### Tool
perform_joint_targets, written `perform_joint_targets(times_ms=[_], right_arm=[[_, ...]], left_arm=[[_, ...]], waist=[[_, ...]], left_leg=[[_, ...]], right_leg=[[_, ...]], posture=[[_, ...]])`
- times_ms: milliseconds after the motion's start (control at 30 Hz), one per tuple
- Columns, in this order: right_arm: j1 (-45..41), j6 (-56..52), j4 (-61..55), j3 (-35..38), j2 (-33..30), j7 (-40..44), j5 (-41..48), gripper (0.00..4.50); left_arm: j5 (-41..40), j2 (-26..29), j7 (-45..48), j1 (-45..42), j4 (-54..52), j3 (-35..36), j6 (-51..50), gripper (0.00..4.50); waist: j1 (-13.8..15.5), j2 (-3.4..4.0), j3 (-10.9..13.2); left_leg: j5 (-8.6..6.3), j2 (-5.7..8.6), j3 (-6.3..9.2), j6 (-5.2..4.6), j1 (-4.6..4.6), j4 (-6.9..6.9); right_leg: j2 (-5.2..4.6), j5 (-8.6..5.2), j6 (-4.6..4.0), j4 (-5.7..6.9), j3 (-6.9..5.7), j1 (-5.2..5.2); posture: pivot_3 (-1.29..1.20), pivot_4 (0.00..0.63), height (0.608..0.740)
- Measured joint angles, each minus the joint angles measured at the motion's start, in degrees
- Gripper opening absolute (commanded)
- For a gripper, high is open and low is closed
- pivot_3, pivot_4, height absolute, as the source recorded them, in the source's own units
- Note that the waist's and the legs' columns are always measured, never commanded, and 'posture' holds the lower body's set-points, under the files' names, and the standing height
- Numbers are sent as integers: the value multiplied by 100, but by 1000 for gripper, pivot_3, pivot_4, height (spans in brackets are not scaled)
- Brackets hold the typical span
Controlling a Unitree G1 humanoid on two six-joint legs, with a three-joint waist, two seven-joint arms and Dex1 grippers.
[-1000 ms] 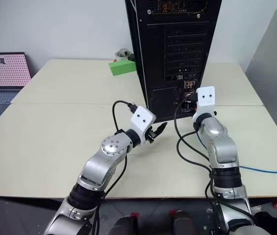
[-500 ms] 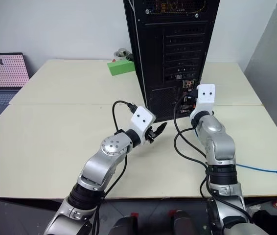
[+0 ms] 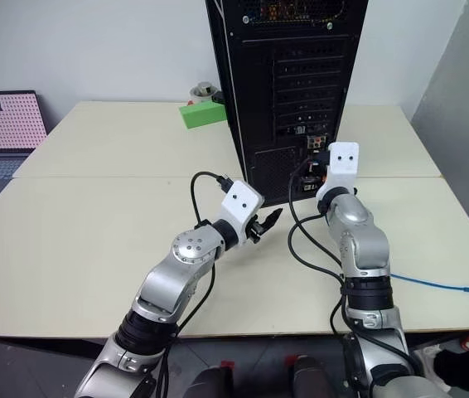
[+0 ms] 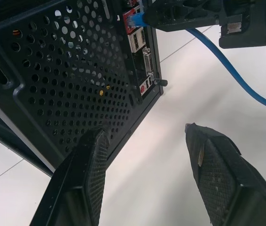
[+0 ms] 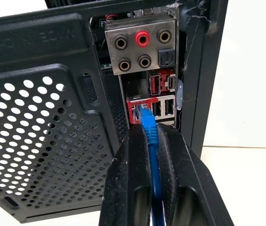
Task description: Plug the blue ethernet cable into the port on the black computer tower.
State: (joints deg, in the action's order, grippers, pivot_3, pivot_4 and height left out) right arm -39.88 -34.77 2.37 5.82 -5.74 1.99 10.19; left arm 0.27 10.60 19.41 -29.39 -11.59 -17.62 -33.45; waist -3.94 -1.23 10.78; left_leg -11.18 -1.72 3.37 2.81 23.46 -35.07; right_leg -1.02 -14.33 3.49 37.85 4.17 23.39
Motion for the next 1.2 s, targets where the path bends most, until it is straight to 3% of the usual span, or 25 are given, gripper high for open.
perform_joint_targets(times_ms=[267, 333, 433, 600, 767, 967, 1200], right_arm=[[-57, 231, 227, -45, 4, 52, -21, 0], [-59, 242, 240, -51, -20, 103, -19, 551], [-57, 242, 239, -62, -79, 183, -13, 905], [174, 100, -45, -176, -278, 452, 9, 1985], [699, -231, -748, -330, -767, 917, 26, 3224], [1223, -478, -1828, -93, -1684, 1827, 529, 4402], [1789, -582, -2268, 595, -2610, 3056, 1493, 4489]], left_arm=[[0, -26, -1, 0, 0, 0, -19, 2703], [0, -24, -1, 1, 0, 0, -20, 2732], [1, -7, -1, 1, 0, 1, -19, 2732], [-1, 53, 0, 5, 6, 71, -19, 2732], [-79, 249, 144, 39, 16, 245, -63, 2732], [-411, 826, 608, 57, 18, 798, -145, 2732], [-737, 1640, 1338, 73, 15, 1272, -48, 2732]], waist=[[-80, 0, 0], [-82, 0, 0], [-80, 0, 0], [-44, 0, 0], [-1, 0, 0], [26, 0, 0], [53, -2, 2]], left_leg=[[0, 0, 0, 0, -1, 0], [0, 0, 0, 0, -1, 0], [0, 0, 0, 0, -1, 0], [0, 1, 2, 0, 17, 11], [0, 3, 2, 0, 35, 10], [0, 2, 4, 0, 31, 8], [0, 2, 3, 0, 33, 8]], right_leg=[[0, 0, 0, 2, 0, 0], [0, 0, 0, 3, 1, 0], [0, 0, 1, 2, 0, 0], [-1, -2, -1, -14, -2, 8], [-4, -2, 0, -14, -4, 26], [-2, -2, 1, -12, -6, 24], [-3, -2, 1, -17, -5, 24]], posture=[[0, 150, 740], [0, 150, 740], [0, 150, 740], [0, 150, 740], [0, 150, 740], [0, 150, 740], [0, 150, 740]])
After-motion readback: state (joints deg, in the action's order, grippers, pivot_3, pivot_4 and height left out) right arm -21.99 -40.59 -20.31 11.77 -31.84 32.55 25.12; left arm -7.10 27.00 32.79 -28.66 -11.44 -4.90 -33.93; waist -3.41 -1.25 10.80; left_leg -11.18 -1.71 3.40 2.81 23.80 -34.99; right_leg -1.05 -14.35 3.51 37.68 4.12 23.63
